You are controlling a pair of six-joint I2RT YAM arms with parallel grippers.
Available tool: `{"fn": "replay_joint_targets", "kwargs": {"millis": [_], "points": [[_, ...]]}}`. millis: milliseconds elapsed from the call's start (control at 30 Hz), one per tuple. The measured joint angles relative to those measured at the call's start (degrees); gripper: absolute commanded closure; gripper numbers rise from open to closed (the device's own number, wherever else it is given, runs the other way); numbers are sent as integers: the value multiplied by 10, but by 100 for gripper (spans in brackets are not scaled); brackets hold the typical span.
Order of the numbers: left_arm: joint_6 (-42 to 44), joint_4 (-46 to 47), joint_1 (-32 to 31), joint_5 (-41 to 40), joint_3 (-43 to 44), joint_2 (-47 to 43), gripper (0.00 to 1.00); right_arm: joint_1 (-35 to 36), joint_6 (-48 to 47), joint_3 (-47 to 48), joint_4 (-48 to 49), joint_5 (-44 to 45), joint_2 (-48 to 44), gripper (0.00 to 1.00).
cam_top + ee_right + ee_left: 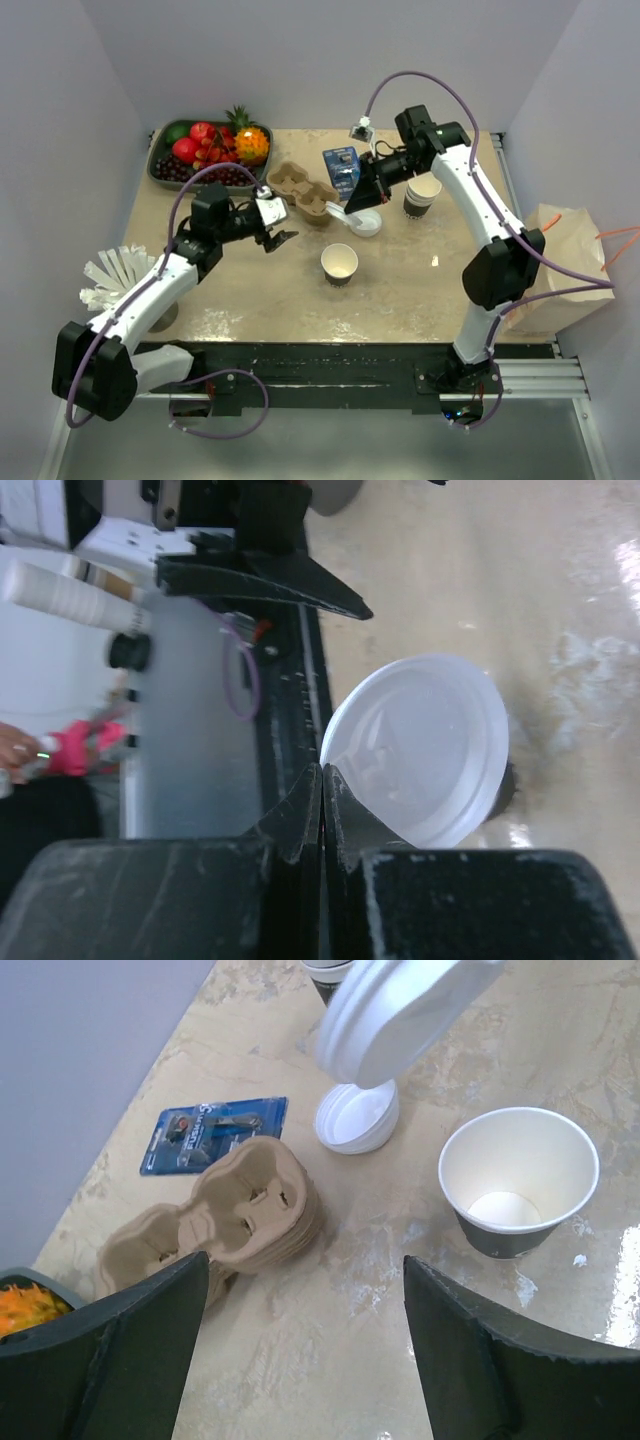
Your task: Pack the takeout coffee
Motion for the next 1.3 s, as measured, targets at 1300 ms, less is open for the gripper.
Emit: {"fn": "replay_joint_targets", "kwargs": {"millis": [1300], "points": [[-48, 11, -164, -76, 56, 101, 10, -64, 50, -253, 39, -235, 97, 100]]}}
